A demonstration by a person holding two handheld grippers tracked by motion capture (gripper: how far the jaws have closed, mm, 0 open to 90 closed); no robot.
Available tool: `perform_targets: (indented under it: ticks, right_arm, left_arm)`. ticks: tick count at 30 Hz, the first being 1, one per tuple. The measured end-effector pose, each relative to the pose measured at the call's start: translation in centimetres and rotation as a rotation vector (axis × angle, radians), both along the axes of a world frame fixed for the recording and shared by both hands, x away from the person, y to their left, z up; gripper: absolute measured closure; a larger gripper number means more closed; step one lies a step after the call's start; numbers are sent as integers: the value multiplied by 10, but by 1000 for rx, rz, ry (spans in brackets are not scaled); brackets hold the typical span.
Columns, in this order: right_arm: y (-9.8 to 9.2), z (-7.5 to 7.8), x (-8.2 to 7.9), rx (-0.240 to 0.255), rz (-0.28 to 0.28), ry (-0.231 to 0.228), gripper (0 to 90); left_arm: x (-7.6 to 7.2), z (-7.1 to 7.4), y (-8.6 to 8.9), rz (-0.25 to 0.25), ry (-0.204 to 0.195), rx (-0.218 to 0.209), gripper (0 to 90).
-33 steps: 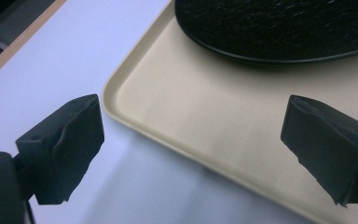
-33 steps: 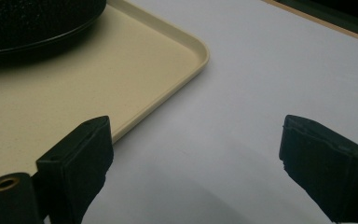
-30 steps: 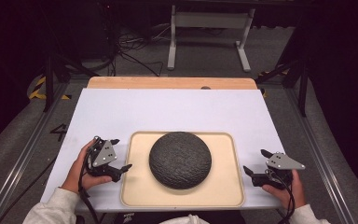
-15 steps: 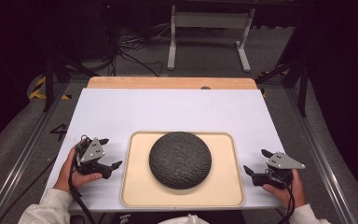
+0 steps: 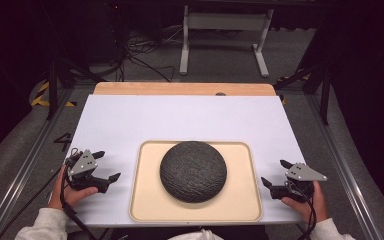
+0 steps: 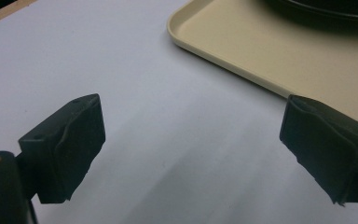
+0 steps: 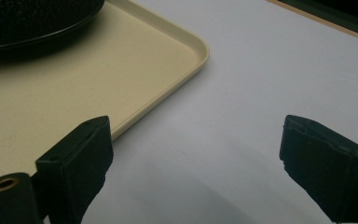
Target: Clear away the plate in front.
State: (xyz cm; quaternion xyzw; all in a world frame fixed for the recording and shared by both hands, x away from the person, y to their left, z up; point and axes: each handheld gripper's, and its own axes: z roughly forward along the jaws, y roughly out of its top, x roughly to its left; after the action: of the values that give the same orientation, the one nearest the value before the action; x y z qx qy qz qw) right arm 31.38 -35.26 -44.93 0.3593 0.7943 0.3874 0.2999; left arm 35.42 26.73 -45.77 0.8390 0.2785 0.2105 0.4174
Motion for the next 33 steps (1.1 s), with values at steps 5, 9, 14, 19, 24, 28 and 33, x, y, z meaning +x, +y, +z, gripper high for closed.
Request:
perform_targets:
  ticks: [5,9,14,19,24,28,33]
  right_arm:
    - [-1,0,0,-2,1,-4,102]
    - [-1,1,1,1,3,-11,101]
    - [-1,2,0,2,1,-12,101]
    - [1,3,0,1,4,-18,100]
    - [3,3,1,-6,12,-18,100]
    - [5,4,2,-8,17,-19,100]
    - [5,3,3,-7,21,-17,100]
  left_arm:
    - [-6,-1,4,10,-5,-8,75]
    - [-8,-1,6,12,0,-15,75]
    - [-12,-1,3,-9,-2,-14,75]
    - [-19,-3,1,-22,-6,8,73]
    - [-25,-3,2,-32,-3,6,73]
    - [-26,-4,1,-33,-2,18,72]
    - [-26,-4,1,-31,0,23,72]
